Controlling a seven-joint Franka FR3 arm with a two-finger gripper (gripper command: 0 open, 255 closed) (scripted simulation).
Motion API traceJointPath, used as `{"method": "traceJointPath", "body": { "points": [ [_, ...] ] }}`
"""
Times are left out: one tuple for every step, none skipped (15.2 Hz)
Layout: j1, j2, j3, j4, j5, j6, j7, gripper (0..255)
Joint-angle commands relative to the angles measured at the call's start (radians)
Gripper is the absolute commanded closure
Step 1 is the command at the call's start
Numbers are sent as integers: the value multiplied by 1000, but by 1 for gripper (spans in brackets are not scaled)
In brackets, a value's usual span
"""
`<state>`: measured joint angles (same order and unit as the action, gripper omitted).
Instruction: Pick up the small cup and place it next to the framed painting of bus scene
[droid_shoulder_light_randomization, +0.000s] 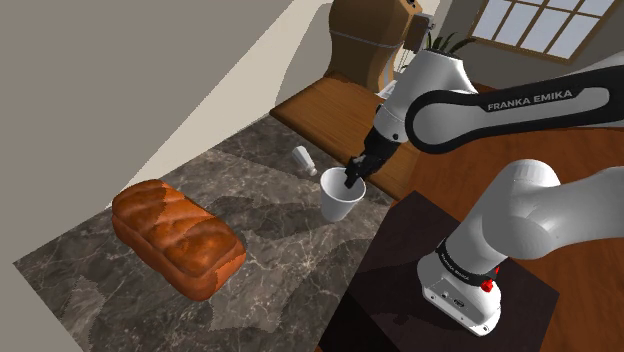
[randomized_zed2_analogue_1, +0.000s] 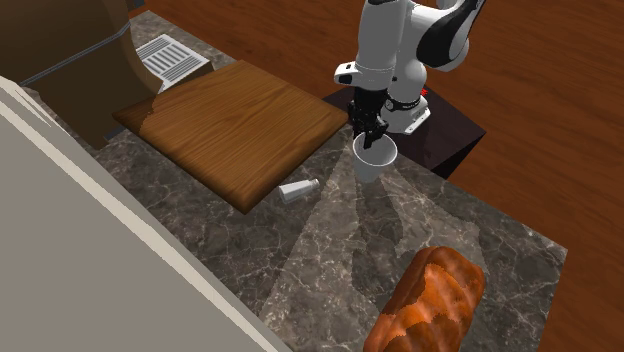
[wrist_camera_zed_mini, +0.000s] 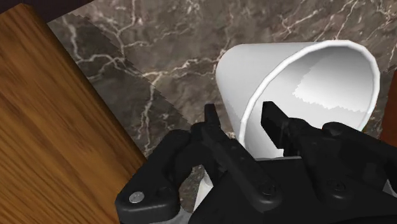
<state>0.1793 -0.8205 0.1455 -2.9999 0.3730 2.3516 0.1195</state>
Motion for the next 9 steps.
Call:
{"method": "traceJointPath", "body": {
  "points": [
    [0, 0, 0, 0, 0, 0, 0, 0],
    [0, 0, 0, 0, 0, 0, 0, 0],
    [0, 0, 0, 0, 0, 0, 0, 0],
    [0, 0, 0, 0, 0, 0, 0, 0],
    [0, 0, 0, 0, 0, 0, 0, 0],
    [-11, -39, -7, 15, -16, -54, 5, 0],
    [-22, -73, -14, 32, -30, -106, 10, 0],
    [-31, -103, -22, 51, -44, -156, 13, 0],
    [-38, -124, -29, 67, -54, -193, 16, 0]
  ]
}}
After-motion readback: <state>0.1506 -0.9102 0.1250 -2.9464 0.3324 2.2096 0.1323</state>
